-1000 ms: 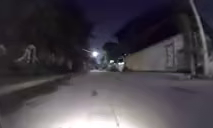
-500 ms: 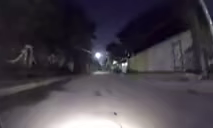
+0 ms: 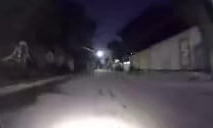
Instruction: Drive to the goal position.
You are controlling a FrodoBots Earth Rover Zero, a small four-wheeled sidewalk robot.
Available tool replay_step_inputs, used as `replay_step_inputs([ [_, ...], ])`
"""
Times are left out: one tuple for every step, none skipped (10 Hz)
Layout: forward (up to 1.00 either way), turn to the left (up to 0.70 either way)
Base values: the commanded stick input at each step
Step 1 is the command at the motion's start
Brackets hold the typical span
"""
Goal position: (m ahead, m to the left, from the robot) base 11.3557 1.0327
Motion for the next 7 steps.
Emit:
replay_step_inputs([
  [1.0,0.0],
  [1.0,0.0],
  [1.0,0.0],
  [1.0,0.0],
  [1.0,0.0],
  [1.0,0.0],
  [1.0,0.0],
])
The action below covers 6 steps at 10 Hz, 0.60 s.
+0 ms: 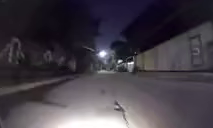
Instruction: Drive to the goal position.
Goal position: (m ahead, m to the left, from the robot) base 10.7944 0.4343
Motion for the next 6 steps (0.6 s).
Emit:
replay_step_inputs([
  [1.0,0.0],
  [1.0,0.0],
  [1.0,0.0],
  [1.0,0.0],
  [1.0,0.0],
  [1.0,0.0],
])
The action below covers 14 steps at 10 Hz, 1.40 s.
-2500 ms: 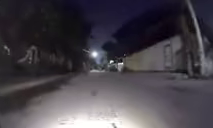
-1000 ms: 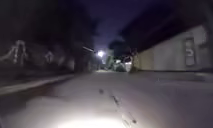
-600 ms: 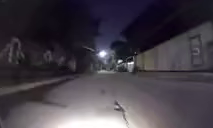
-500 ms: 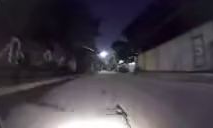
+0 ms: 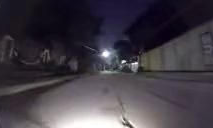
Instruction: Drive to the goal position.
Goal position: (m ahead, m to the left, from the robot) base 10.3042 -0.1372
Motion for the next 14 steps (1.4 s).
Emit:
replay_step_inputs([
  [1.0,0.0],
  [1.0,0.0],
  [1.0,0.0],
  [1.0,0.0],
  [1.0,0.0],
  [1.0,0.0],
  [1.0,0.0],
  [1.0,0.0],
  [1.0,0.0],
  [1.0,0.0],
  [1.0,0.0],
  [1.0,0.0],
  [1.0,0.0],
  [1.0,0.0],
])
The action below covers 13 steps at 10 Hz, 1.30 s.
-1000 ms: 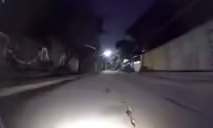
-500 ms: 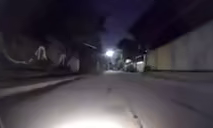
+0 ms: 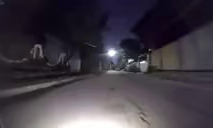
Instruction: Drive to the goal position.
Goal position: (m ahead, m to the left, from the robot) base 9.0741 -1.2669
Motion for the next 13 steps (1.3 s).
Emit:
replay_step_inputs([
  [1.0,0.0],
  [1.0,0.0],
  [1.0,0.0],
  [1.0,0.0],
  [1.0,0.0],
  [1.0,0.0],
  [1.0,-0.25],
  [1.0,-0.4],
  [1.0,-0.4],
  [1.0,-0.4],
  [1.0,-0.15],
  [1.0,0.0],
  [1.0,0.0],
])
